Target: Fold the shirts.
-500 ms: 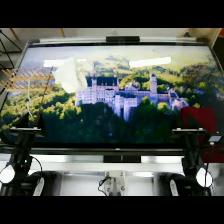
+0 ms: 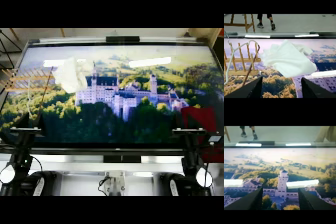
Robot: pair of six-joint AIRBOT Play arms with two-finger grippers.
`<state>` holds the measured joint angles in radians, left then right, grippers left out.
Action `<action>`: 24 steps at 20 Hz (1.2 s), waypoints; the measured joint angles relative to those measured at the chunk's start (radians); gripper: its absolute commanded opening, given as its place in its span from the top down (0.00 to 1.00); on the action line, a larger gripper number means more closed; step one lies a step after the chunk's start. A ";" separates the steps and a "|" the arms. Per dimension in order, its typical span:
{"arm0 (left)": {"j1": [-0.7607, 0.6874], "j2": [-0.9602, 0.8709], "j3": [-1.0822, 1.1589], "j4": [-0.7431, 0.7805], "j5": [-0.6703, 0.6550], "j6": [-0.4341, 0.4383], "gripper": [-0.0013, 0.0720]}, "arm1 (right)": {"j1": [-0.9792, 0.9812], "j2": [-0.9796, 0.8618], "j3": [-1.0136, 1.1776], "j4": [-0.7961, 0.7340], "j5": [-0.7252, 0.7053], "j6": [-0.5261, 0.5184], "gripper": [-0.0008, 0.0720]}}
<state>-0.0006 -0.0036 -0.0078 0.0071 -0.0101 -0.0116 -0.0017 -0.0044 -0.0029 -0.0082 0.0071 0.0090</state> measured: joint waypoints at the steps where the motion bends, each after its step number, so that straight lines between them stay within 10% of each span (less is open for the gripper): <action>1: 0.000 0.000 0.000 0.000 0.000 0.000 0.19 | 0.000 0.000 0.000 0.000 0.000 0.000 0.24; 17: 0.000 -0.001 0.029 0.001 -0.040 -0.108 0.19 | 0.000 0.000 0.042 -0.066 -0.068 0.159 0.24; 24: 0.000 -0.081 0.253 0.031 -0.094 0.025 0.19 | 0.000 -0.134 0.285 -0.237 -0.008 0.041 0.24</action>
<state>-0.0002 -0.0849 0.2451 0.0380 -0.1040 0.0135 -0.0017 -0.1379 0.2821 -0.2447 -0.0013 0.0502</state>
